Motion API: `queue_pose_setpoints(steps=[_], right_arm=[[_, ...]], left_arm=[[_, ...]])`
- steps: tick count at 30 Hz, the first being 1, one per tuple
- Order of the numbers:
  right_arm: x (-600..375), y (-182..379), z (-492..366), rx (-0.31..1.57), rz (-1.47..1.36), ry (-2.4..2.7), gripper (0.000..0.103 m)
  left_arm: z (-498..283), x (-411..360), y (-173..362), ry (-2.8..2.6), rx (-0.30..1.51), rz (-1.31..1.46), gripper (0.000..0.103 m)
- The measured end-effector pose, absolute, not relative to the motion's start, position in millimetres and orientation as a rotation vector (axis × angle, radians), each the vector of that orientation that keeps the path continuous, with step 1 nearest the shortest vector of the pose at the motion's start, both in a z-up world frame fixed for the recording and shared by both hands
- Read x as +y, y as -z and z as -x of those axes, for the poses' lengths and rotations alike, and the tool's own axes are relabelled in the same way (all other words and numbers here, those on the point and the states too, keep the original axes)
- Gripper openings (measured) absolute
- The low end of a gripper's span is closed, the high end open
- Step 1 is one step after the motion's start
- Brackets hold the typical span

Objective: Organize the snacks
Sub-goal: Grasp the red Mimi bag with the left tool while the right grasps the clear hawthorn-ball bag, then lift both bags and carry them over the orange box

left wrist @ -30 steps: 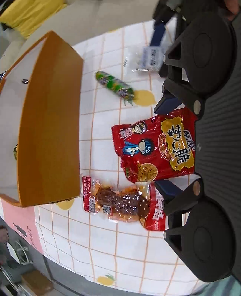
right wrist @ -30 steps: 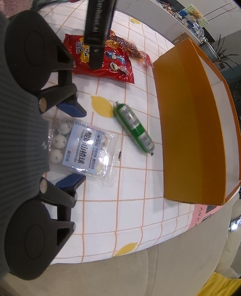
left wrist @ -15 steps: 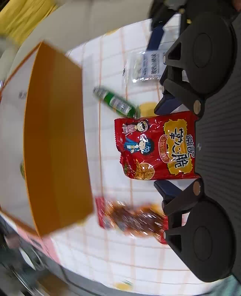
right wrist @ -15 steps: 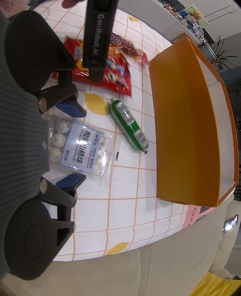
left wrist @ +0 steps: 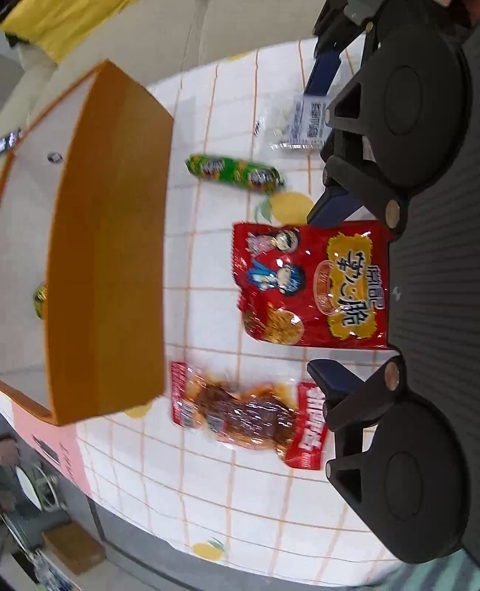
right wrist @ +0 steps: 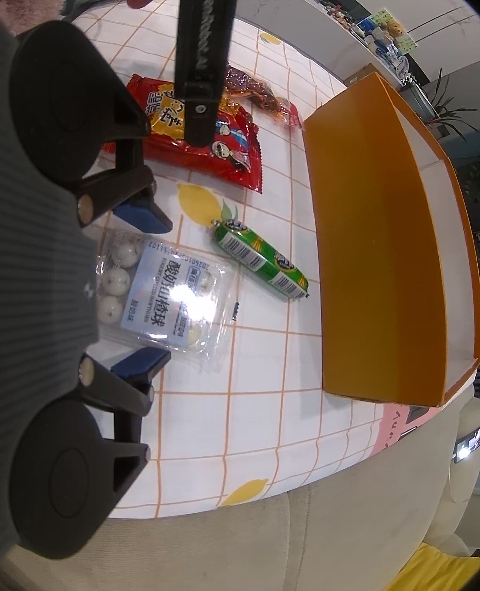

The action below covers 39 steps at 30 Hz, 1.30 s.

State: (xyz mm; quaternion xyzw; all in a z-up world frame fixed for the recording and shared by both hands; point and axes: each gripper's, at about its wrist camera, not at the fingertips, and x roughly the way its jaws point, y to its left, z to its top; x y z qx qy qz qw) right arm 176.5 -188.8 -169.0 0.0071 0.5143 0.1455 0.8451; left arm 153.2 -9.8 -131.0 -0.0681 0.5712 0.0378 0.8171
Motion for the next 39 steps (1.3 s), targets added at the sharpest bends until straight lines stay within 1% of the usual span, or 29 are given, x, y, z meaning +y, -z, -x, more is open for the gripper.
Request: queue_pose_setpoints(steps=[11,12,17,19,20,21,22,23,27,34,36,38,39], right_arm=[[-188,171,-176,1.089,-0.009,-0.302,0.071],[-187,171,-176,1.088,-0.007,-0.301,0.071],[-180,173,-174,1.081,0.039,-0.297,0.072],[-178,173,-173,1.078,0.062,-0.294,0.072],[-177,174,-173,1.076,0.073,-0.292,0.072],[-176,174,-172,1.074,0.085,-0.289,0.071],[-175,174,-172,1.071,0.096,-0.287,0.069],[-175,174,-172,1.067,0.107,-0.285,0.067],[-176,172,-172,1.067,0.105,-0.286,0.064],[-179,165,-169,1.065,0.082,-0.267,0.062],[-180,160,-168,1.058,0.067,-0.264,0.062],[-181,154,-166,1.046,0.056,-0.259,0.062],[-182,151,-166,1.040,0.053,-0.256,0.062]], left_arm=[[-153,-17,151,-0.128,1.232,0.162,0.094],[-152,-16,153,-0.121,1.229,0.164,0.096],[-153,-25,156,-0.104,1.204,0.078,0.095],[-152,-27,156,-0.092,1.202,0.059,0.090],[-152,-28,155,-0.081,1.195,0.050,0.083],[-151,-28,154,-0.070,1.187,0.042,0.072],[-150,-29,153,-0.061,1.177,0.035,0.067],[-149,-29,151,-0.052,1.171,0.032,0.066],[-147,-20,149,0.001,1.157,0.075,0.064],[-141,-1,132,0.061,1.115,0.166,0.062],[-140,3,125,0.069,1.097,0.187,0.057],[-138,5,117,0.075,1.079,0.200,0.056],[-137,5,113,0.082,1.066,0.202,0.054]])
